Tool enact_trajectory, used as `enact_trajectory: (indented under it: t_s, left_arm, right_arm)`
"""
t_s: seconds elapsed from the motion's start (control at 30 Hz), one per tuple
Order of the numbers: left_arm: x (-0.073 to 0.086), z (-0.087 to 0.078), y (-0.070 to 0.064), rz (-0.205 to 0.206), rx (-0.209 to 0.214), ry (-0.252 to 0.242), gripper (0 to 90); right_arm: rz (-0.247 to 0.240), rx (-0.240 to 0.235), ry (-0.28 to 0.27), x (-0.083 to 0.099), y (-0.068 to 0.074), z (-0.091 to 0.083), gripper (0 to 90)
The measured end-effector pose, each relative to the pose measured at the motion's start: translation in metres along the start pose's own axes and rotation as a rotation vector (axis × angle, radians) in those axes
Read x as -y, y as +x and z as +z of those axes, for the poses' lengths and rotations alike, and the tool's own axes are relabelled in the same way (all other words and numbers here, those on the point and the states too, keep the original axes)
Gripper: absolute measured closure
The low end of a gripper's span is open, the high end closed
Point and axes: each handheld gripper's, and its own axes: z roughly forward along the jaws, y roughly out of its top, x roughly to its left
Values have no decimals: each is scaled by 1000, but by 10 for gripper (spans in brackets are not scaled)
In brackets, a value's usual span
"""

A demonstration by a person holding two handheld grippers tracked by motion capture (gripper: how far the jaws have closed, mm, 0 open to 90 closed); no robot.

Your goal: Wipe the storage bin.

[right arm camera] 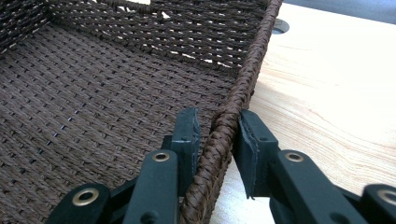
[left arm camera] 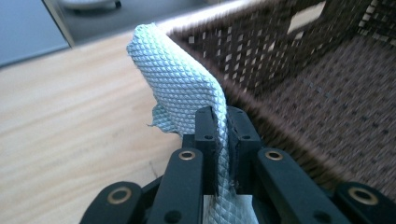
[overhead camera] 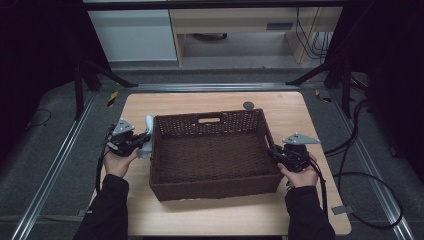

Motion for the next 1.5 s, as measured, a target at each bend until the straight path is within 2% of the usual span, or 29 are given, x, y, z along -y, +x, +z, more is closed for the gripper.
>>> enact_trajectory:
  t_s: [0.17,0.33,0.43,0.53,0.7,0.83,0.93,1.03,1.2,1.3,1.43,1.5]
  left_arm:
    - [18,15,-3,-1,11,104,838]
    - [32,23,-6,-3,24,179,839]
    - [39,26,-6,-1,17,230,838]
    - [38,21,-6,-8,28,206,838]
    - [26,0,-6,-35,38,86,838]
    - [13,-22,-7,-7,36,-7,838]
    - [8,-29,-10,11,49,-40,838]
    - [9,-29,-12,19,58,-25,838]
    - [25,-18,-13,22,52,60,839]
    - [36,-13,-14,11,74,100,839]
    - [49,-7,-18,28,76,170,839]
    - [51,-7,-18,30,77,179,839]
  right_arm:
    - [1,0,0,0,0,0,707]
    - [2,0,0,0,0,0,706]
    - [3,0,0,0,0,0,705]
    - [4,1,-1,1,0,0,705]
    - [7,-1,-3,1,0,0,704]
    - [7,0,-3,1,0,0,703]
    - [7,0,-4,1,0,0,704]
    - [6,0,-4,1,0,0,704]
    - [7,1,-4,1,0,0,704]
    - [7,1,-4,1,0,0,703]
    - [6,3,-4,1,0,0,703]
    - [6,4,-4,1,0,0,703]
